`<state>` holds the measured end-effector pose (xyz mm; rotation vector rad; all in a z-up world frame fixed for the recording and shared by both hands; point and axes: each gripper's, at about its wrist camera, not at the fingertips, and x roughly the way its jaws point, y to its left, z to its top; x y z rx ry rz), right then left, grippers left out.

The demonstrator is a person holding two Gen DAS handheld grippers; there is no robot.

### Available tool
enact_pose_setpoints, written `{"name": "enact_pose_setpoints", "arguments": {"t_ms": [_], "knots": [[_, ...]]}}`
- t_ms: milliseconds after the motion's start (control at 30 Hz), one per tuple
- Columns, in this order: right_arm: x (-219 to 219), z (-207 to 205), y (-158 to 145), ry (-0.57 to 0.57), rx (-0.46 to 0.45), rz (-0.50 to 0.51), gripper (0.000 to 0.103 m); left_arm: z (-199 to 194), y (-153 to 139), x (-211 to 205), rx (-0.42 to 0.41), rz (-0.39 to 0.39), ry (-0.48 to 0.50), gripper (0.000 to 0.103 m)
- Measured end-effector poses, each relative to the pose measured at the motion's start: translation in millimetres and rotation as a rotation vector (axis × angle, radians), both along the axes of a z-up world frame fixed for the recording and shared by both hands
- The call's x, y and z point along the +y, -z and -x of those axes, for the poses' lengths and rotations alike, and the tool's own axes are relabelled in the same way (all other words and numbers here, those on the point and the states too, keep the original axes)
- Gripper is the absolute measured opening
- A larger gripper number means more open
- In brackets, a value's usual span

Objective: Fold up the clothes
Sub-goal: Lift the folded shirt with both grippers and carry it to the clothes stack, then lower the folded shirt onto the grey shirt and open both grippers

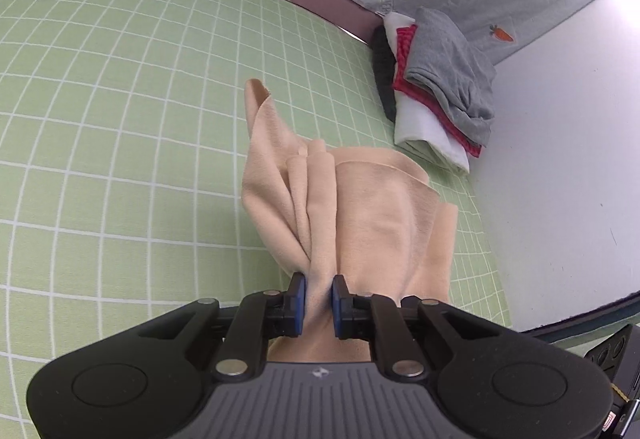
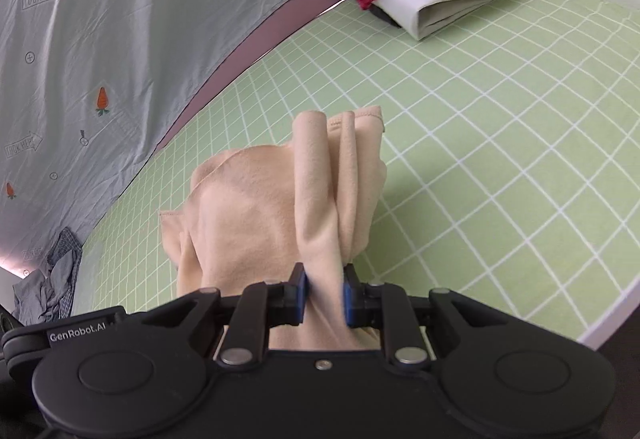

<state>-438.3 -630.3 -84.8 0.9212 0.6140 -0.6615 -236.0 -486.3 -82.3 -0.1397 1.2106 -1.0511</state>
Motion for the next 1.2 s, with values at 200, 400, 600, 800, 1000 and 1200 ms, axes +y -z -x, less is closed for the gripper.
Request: {"name": "enact_pose_setpoints", "arguments": {"t_ms": [200, 400, 600, 800, 1000, 1200], "knots": [[-50.5, 47.5, -4.7, 0.056, -0.038, 0.051, 0.018, 36.2, -6.4, -84.3, -0.025, 0.025, 0.02, 0.014], [-155.4, 94.0, -9.9, 0.061, -0.053, 0.103, 0.018, 82.4, -17.3, -197.4, -0.052, 0.082, 0.024, 0.014], [-256.1, 118.7, -35.1, 0.107, -0.092, 0.196, 0.018, 88.0, -42.6, -290.8, -0.036, 0.148, 0.023, 0.014], [-356.2, 89.9, -67.7, 0.149, -0.244, 0.256, 0.018, 30.5, -96.9, -382.8, -0.105, 0.281, -0.02, 0.014], [-462.8, 3.0, -72.7, 0.114, -0.368, 0.29, 0.018, -69.8, -87.5, -472.4, -0.166, 0.251, -0.153, 0.014], [-516.5, -64.3, -23.5, 0.082, -0.297, 0.297, 0.022, -118.3, -27.1, -517.9, -0.146, 0.166, -0.181, 0.015]]}}
